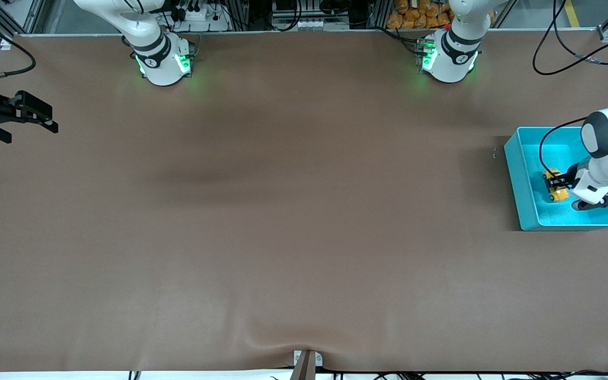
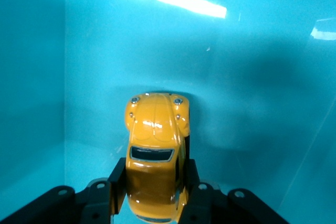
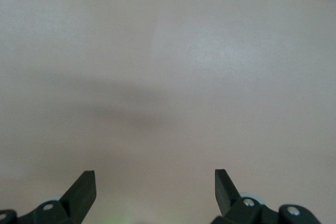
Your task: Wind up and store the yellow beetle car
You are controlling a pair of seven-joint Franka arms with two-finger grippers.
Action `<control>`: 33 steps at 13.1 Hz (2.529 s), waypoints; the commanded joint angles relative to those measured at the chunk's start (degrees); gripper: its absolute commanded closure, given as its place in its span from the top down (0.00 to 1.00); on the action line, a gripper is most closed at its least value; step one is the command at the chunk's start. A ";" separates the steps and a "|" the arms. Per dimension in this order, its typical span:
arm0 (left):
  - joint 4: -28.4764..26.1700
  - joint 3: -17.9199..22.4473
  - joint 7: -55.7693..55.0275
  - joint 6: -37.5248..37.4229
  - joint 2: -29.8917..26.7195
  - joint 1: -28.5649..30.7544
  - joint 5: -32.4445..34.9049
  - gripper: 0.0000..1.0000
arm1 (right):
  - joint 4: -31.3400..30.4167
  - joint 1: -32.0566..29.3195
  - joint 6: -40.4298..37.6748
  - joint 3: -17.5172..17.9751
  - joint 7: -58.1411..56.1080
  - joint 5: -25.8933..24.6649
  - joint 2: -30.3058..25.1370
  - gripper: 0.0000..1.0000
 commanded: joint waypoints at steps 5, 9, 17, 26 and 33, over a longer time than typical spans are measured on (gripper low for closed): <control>0.22 -0.47 -0.31 1.84 1.89 0.86 1.49 0.00 | 1.45 0.82 -0.95 -0.66 0.21 0.30 0.64 1.00; 0.92 -0.47 -3.11 1.84 2.60 0.86 0.87 0.53 | 1.45 0.81 -0.95 -0.66 0.21 0.30 0.64 1.00; 1.98 -0.47 -5.85 1.14 -1.96 -0.10 0.87 1.00 | 1.45 0.90 -0.95 -0.66 0.21 0.30 0.64 1.00; 21.81 -1.17 0.81 -32.84 -14.97 -8.44 -9.74 1.00 | 1.45 0.90 -0.95 -0.66 -0.05 0.30 0.64 1.00; 36.51 -3.71 0.48 -55.01 -22.09 -16.19 -18.54 1.00 | 1.54 0.81 -0.86 -0.66 -0.49 0.29 0.73 1.00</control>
